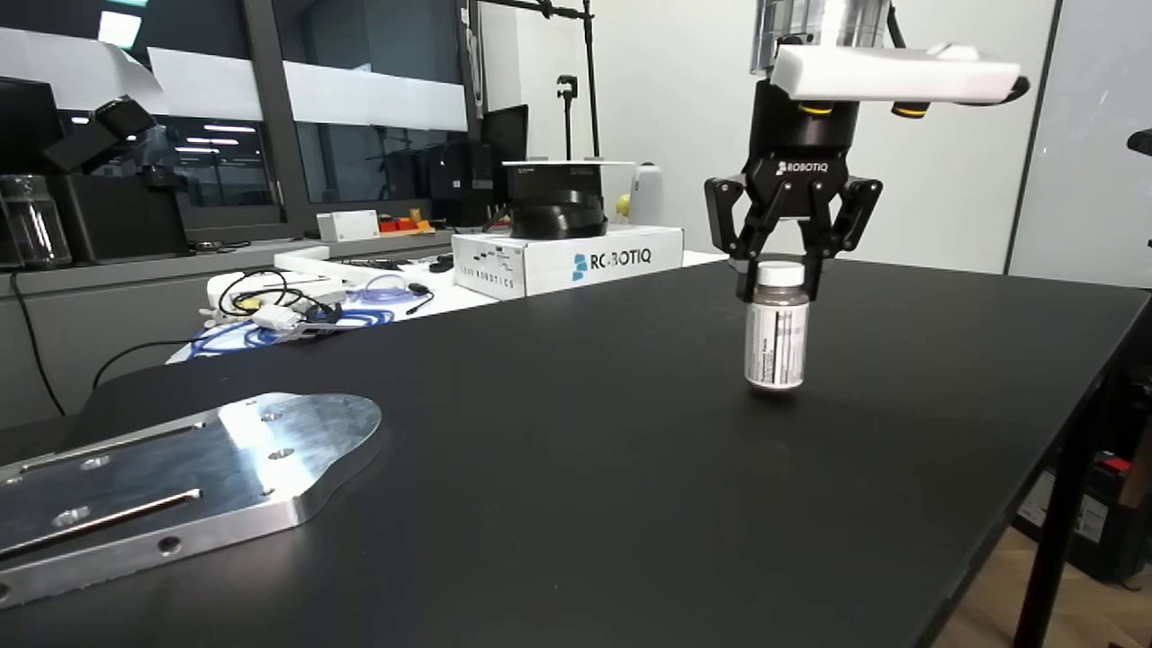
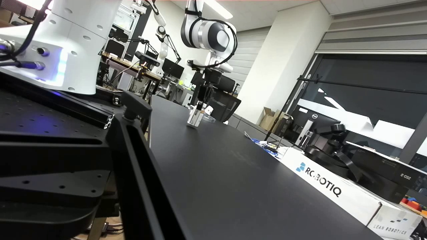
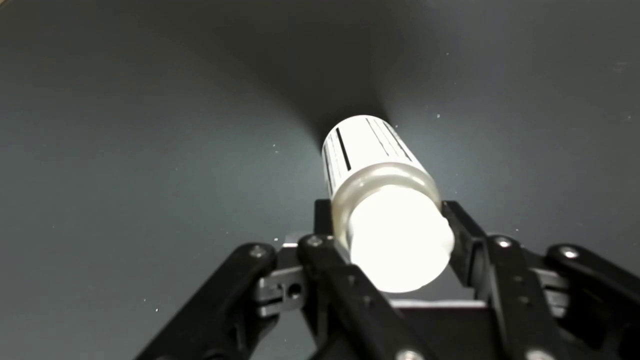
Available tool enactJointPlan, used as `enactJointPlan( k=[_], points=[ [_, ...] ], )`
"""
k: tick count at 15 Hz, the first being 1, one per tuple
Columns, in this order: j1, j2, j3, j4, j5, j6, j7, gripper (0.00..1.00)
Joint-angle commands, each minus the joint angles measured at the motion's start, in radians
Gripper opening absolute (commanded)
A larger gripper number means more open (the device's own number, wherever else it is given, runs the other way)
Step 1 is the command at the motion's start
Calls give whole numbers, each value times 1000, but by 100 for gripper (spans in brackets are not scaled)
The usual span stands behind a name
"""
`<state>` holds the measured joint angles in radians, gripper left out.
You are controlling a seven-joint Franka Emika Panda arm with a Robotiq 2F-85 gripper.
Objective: Pick up the bottle from the metal board and put it on the table.
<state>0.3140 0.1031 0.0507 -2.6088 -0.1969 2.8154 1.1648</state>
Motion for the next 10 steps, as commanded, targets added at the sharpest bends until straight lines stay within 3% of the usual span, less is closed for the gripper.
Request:
enactJointPlan(
  k=[1, 9, 10],
  points=[
    [-17, 7, 4, 12, -55, -8, 57, 30],
    [5, 32, -29, 22, -88, -8, 72, 30],
    [3, 25, -22, 19, -67, -10, 63, 40]
  ],
)
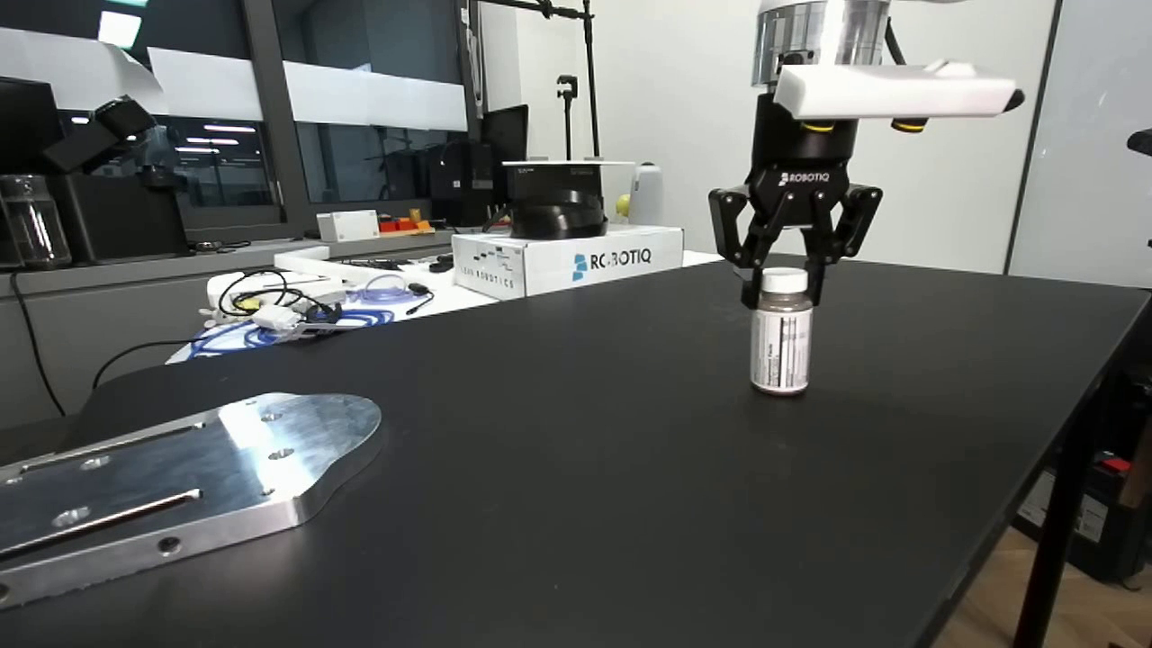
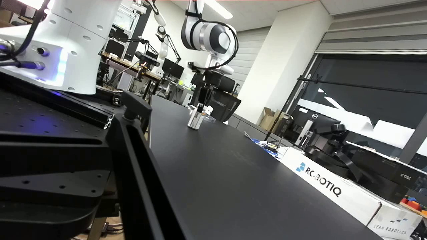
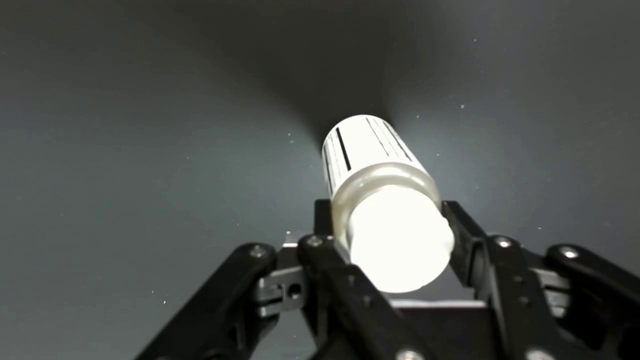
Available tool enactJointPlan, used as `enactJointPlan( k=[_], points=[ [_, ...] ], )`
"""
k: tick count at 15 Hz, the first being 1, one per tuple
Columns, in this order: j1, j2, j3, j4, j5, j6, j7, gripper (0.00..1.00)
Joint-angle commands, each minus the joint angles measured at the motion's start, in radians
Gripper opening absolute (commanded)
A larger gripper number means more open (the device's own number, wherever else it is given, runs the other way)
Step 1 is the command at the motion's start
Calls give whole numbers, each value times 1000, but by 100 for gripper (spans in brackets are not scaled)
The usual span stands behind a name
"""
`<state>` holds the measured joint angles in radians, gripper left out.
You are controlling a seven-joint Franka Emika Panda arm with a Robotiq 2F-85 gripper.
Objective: Pick up the bottle from the metal board and put it on the table.
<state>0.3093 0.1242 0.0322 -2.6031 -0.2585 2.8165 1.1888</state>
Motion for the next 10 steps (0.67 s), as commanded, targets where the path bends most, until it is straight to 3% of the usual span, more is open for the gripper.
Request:
enactJointPlan(
  k=[1, 2, 5, 8, 9, 10],
  points=[
    [9, -13, 2, 7, 2, -18, 28, 80],
    [13, -30, 3, 1, -4, -21, 30, 81],
    [38, -142, 11, -31, -39, -48, 53, 98],
    [60, -265, 37, -45, -61, -97, 68, 100],
    [4, -299, 112, -44, -45, -113, 52, 100],
    [-2, -324, 138, -39, -24, -133, 34, 100]
  ],
)
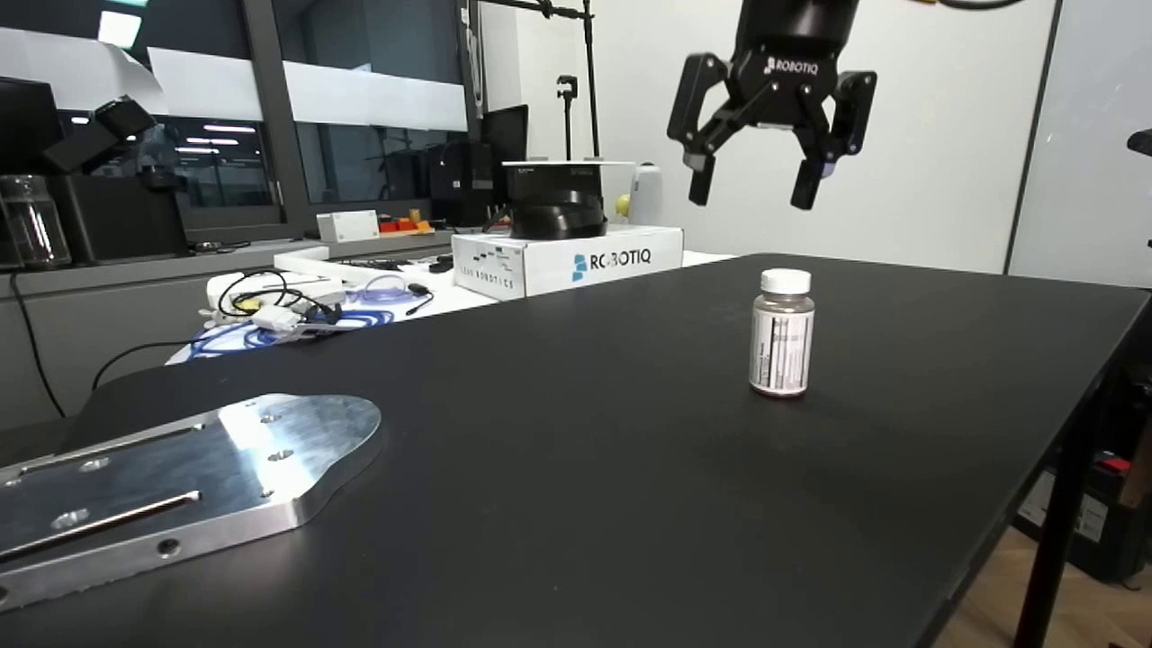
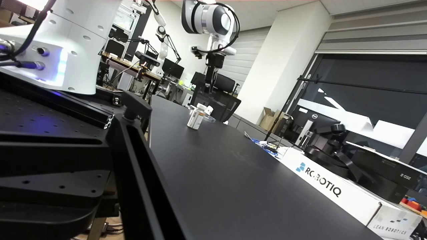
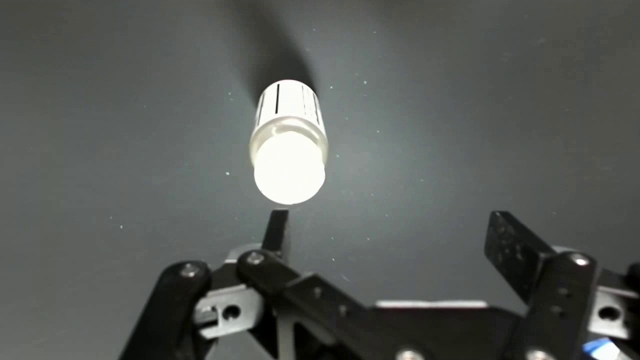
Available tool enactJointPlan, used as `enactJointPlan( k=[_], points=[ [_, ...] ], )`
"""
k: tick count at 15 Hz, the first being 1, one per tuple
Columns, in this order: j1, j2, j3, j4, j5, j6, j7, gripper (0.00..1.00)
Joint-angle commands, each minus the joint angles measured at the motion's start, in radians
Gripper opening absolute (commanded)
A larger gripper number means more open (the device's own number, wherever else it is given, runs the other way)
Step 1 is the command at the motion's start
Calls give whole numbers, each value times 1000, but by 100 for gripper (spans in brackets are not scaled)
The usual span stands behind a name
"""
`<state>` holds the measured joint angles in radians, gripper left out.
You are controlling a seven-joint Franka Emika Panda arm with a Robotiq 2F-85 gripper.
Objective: Pick up the bottle from the metal board and put it on the table.
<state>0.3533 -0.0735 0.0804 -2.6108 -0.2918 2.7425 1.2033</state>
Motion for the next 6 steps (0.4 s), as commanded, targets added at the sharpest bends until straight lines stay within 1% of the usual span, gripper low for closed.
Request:
enactJointPlan(
  k=[1, 2, 4, 6],
  points=[
    [-52, -138, 117, -21, 37, -82, -4, 100],
    [-84, -78, 127, -2, 36, -46, -20, 100],
    [-88, -123, 161, -5, 49, -76, -23, 100],
    [-90, -129, 165, -9, 51, -79, -23, 100]
  ],
)
